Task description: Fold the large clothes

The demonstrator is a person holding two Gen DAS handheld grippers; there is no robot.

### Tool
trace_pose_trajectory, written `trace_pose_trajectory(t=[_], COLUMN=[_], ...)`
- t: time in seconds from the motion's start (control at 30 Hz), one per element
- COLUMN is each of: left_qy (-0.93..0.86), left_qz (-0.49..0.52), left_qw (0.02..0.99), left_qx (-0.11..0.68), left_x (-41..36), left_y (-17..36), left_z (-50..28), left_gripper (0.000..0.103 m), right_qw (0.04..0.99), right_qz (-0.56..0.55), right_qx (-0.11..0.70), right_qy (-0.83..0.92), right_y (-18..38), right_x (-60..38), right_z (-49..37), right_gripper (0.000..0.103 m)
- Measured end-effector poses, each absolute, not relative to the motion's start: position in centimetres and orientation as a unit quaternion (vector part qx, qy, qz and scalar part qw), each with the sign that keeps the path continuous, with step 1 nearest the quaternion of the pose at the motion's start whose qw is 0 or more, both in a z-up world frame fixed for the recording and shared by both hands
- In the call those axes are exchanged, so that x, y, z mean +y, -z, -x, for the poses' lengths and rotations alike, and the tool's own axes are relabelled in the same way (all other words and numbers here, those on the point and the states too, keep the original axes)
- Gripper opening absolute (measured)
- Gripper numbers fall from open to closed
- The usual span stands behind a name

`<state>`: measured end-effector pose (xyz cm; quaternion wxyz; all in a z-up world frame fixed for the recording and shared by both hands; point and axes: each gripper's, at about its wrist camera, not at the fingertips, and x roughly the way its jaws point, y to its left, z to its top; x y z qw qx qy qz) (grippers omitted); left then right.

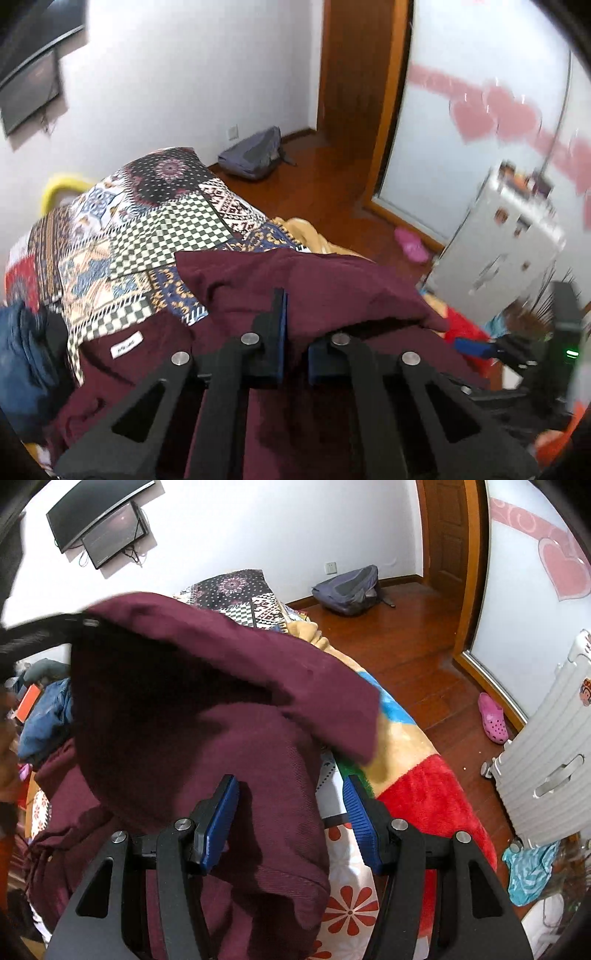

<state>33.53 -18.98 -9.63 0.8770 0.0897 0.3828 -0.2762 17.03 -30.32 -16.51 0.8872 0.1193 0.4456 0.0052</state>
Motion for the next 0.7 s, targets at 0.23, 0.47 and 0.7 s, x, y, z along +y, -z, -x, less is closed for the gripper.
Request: trace_pose_trajectory(t=[0.23,0.47,0.7], left_qy=[0.214,0.145,0.139], left_qz=[-0.070,-0.098,-0.114], left_qw=[0.894,0.867,0.843], left_qx=[0.386,0.466,0.508], left_x=[-11.9,-6.6,-5.1], left_y=[10.4,17.8,19.9], left_z=[-30.2,-28.1,-27.5], left_gripper=[0.007,0.007,0.010], right_qw=[0.894,0.894,0.895], right_qz=[-0.106,-0.097,-0.104], right_qx=[0.436,0.438,0.433], right_qy=[-0.011,-0.011,0.001], right_y=[15.5,15.5,15.2], right_x=[-29.4,-28.6,-28.6], right_z=[-17.1,-17.1,-16.8], right_gripper=[0.055,0.055,0.055])
